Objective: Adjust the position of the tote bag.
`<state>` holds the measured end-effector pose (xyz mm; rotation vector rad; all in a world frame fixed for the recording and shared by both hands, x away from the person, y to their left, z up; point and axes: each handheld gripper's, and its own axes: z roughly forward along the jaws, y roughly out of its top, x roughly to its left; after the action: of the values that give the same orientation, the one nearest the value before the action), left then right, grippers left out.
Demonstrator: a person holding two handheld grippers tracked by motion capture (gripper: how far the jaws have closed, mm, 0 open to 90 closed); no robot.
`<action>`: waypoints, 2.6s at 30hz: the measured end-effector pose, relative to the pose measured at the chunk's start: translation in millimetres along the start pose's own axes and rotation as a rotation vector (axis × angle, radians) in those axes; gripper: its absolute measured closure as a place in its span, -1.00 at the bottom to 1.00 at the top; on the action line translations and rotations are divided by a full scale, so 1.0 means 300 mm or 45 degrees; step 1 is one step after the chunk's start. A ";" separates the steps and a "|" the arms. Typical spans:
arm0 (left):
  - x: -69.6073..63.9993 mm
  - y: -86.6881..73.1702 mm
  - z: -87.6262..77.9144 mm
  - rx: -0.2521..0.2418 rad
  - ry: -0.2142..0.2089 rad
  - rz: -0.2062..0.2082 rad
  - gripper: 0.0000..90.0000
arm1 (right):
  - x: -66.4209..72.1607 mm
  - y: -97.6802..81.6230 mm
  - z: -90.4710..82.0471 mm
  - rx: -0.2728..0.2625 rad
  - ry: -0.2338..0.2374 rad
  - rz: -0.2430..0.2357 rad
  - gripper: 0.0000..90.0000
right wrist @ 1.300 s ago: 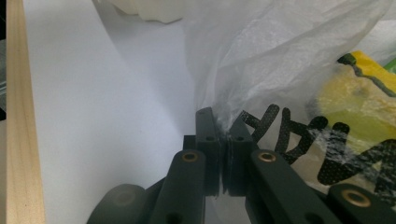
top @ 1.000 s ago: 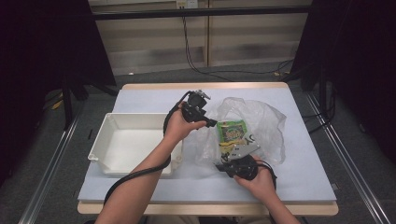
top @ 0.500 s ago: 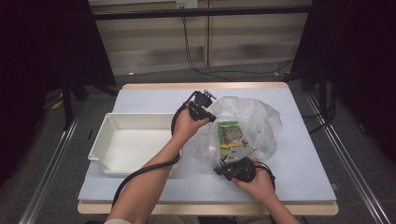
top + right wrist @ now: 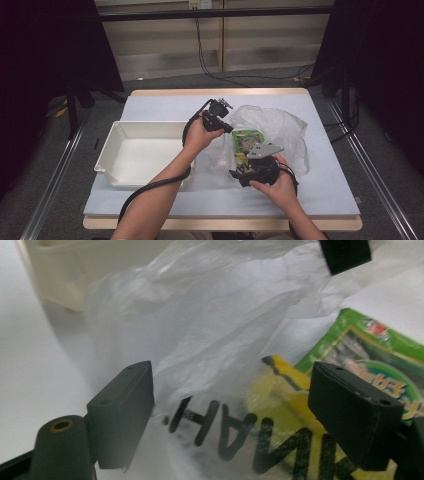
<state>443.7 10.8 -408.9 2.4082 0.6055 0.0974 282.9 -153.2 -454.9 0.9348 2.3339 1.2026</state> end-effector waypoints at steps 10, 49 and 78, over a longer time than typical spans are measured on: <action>-0.016 0.021 0.027 0.004 -0.024 0.014 0.92 | -0.040 -0.035 0.069 0.080 0.099 0.055 -0.07; -0.037 0.005 -0.018 0.010 -0.030 0.031 0.86 | -0.042 0.013 -0.086 0.012 0.010 0.098 0.15; -0.072 0.014 -0.111 -0.121 0.007 0.095 -0.26 | -0.184 -0.130 -0.150 0.141 -0.110 0.249 1.00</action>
<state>418.8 17.3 -378.2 2.3393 0.5021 0.1612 281.6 -234.3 -460.2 1.2524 2.3027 1.0883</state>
